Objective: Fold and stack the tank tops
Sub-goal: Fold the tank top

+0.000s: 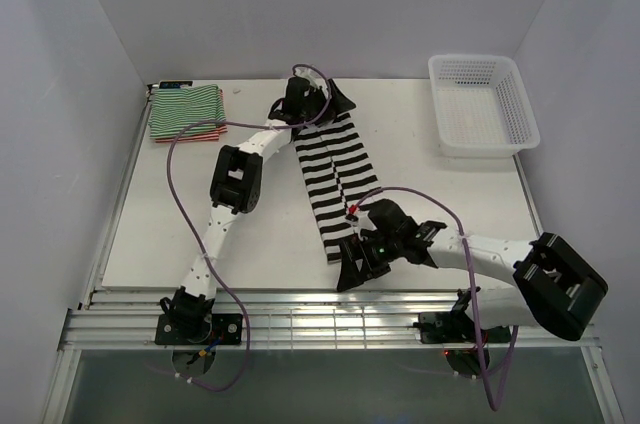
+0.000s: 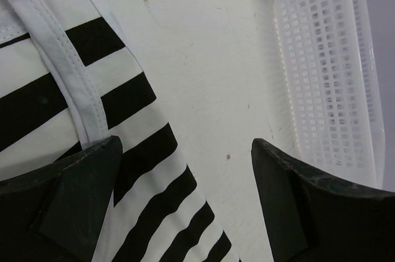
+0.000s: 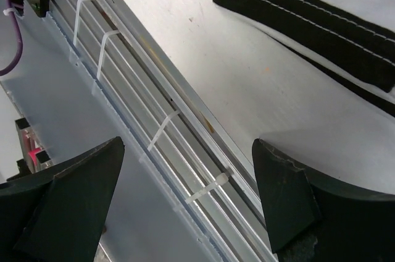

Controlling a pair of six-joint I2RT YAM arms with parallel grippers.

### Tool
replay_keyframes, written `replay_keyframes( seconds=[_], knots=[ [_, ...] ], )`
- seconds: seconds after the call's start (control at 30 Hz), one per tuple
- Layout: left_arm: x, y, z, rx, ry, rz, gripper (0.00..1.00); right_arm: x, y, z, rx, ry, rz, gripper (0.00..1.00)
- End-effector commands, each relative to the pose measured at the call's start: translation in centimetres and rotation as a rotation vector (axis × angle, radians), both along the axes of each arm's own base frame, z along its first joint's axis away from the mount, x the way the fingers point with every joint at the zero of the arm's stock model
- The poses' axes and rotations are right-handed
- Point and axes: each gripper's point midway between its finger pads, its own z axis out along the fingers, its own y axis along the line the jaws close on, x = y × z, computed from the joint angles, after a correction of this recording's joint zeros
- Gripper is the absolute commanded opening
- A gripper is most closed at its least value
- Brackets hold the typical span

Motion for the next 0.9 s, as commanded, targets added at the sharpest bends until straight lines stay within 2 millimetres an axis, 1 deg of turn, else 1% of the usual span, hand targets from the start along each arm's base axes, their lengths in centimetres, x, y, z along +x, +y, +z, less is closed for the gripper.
replay_keyframes(
  seconds=[0.0,0.03,0.07,0.13,0.17,0.23,0.27,0.3,0.33,0.37,0.4,0.43,0.47,0.5,0.53,0.57,0.6,0.63,0.67,0.7,0.73,0.77,0.8,0.83,0.87],
  knots=[
    [-3.1,-1.7,-4.7,0.058,0.087,-0.094,0.98,1.7,1.4,2.7,0.033,-0.098,0.003,0.90],
    [-3.1,-1.9,-3.8,0.059,0.064,-0.103,0.98,2.2,1.4,3.2,0.026,-0.123,-0.001,0.90],
    [-2.8,-2.1,-1.3,0.059,0.011,-0.112,0.98,3.1,1.1,3.6,0.003,-0.167,-0.032,0.90],
    [-2.6,-2.7,2.1,0.059,-0.055,-0.109,0.98,4.0,0.9,4.6,-0.023,-0.213,-0.041,0.90],
    [-2.5,-2.8,6.0,0.046,-0.119,-0.109,0.98,4.8,0.5,5.0,-0.037,-0.243,-0.068,0.90],
    [-2.4,-2.9,10.8,0.018,-0.190,-0.098,0.98,5.5,0.0,5.7,-0.049,-0.256,-0.091,0.90],
    [-2.4,-2.8,13.2,0.005,-0.222,-0.090,0.98,6.3,-0.6,6.1,-0.055,-0.276,-0.127,0.90],
    [-2.9,-2.5,17.4,-0.014,-0.272,-0.085,0.98,6.7,-0.9,6.4,-0.056,-0.286,-0.142,0.90],
    [-3.2,-2.3,20.3,-0.028,-0.317,-0.087,0.98,7.0,-1.4,6.5,-0.066,-0.291,-0.160,0.90],
    [-3.8,-2.1,22.5,-0.038,-0.349,-0.089,0.98,7.9,-2.2,6.9,-0.068,-0.308,-0.208,0.90],
    [-5.0,-1.5,27.0,-0.063,-0.405,-0.084,0.98,8.4,-2.7,7.1,-0.066,-0.310,-0.231,0.90],
    [-5.8,-1.1,27.9,-0.063,-0.411,-0.085,0.98,8.7,-3.1,7.1,-0.061,-0.306,-0.252,0.90],
    [-6.6,-0.8,29.3,-0.067,-0.428,-0.088,0.98,9.4,-4.1,7.3,-0.050,-0.294,-0.298,0.90],
    [-7.4,-0.4,30.3,-0.063,-0.426,-0.091,0.98,9.8,-4.7,7.2,-0.049,-0.292,-0.315,0.90],
    [-9.4,0.4,33.6,-0.072,-0.469,-0.095,0.98,10.2,-5.2,7.2,-0.050,-0.296,-0.327,0.90],
    [-10.2,0.7,31.7,-0.043,-0.414,-0.095,0.98,11.1,-6.7,7.0,-0.074,-0.297,-0.374,0.90],
    [-11.3,1.3,30.7,-0.018,-0.359,-0.095,0.98,11.5,-7.3,6.8,-0.084,-0.300,-0.395,0.90],
    [-13.9,2.3,33.3,-0.026,-0.383,-0.097,0.98,11.9,-8.0,6.8,-0.088,-0.298,-0.414,0.90],
    [-15.5,2.4,28.0,0.023,-0.259,-0.107,0.98,12.5,-9.0,6.5,-0.091,-0.283,-0.455,0.90],
    [-16.9,3.2,26.5,0.045,-0.214,-0.085,0.98,12.9,-9.6,6.3,-0.095,-0.282,-0.469,0.90],
    [-19.7,4.2,28.1,0.027,-0.221,-0.083,0.98,13.0,-10.0,6.0,-0.100,-0.274,-0.476,0.90],
    [-22.3,4.5,22.3,0.080,-0.099,-0.094,0.98,13.5,-10.9,5.6,-0.110,-0.268,-0.503,0.90],
    [-23.8,5.3,20.9,0.097,-0.061,-0.073,0.98,13.4,-11.3,5.0,-0.119,-0.257,-0.504,0.90],
    [-25.7,5.7,19.4,0.105,-0.021,-0.077,0.98,13.3,-11.6,4.5,-0.122,-0.237,-0.505,0.90],
    [-28.3,6.1,19.9,0.064,0.004,-0.065,0.98,13.1,-11.6,4.4,-0.099,-0.214,-0.504,0.90]
  ],
)
